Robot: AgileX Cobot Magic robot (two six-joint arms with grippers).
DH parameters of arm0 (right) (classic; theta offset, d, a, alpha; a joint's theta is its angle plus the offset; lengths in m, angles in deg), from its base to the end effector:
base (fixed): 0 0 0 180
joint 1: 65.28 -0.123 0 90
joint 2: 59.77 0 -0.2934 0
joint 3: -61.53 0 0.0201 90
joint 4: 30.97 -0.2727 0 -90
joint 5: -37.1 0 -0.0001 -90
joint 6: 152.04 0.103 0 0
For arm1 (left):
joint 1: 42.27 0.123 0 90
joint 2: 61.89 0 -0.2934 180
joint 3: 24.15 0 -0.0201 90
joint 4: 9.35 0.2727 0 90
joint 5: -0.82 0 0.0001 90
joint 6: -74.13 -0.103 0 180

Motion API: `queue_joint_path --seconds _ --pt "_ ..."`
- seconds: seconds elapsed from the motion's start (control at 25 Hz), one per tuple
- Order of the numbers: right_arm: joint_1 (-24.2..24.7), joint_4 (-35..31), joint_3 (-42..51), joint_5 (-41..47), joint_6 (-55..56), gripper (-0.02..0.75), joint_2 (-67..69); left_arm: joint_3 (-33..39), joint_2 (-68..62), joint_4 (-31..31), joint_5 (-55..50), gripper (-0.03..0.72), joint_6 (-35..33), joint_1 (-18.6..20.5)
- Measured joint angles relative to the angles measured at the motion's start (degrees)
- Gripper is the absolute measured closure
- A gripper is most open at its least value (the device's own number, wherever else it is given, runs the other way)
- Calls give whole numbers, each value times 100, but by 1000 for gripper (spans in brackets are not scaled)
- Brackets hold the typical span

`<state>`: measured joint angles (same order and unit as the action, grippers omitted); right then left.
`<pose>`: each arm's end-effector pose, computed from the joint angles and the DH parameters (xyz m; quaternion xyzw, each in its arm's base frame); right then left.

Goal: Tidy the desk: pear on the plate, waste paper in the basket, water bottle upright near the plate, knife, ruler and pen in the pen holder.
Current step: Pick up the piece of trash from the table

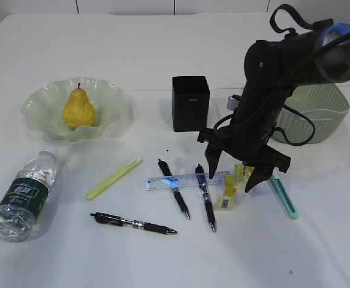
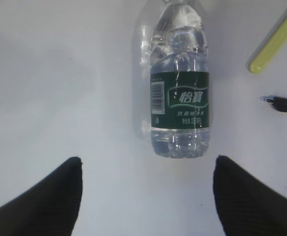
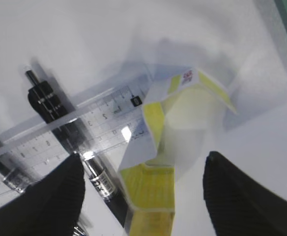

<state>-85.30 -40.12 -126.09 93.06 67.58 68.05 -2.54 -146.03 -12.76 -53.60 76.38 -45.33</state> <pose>0.4022 0.1610 0.1331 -0.2114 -0.9745 -0.0752 0.0046 0.2722 -0.0195 0.2634 -0.0059 0.9847 -0.0348 0.1707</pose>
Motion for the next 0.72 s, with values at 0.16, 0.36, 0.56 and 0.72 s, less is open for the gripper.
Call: queue_joint_path --seconds 0.16,0.36,0.56,0.72 --pt "0 123 0 -26 0 309 8 0 0 0 13 97 0 0" --pt "0 252 0 -86 0 484 8 0 0 0 13 97 0 0" --pt "0 279 0 -119 0 587 8 0 0 0 13 98 0 0" --pt "0 292 0 -119 0 653 22 0 0 0 13 97 0 0"
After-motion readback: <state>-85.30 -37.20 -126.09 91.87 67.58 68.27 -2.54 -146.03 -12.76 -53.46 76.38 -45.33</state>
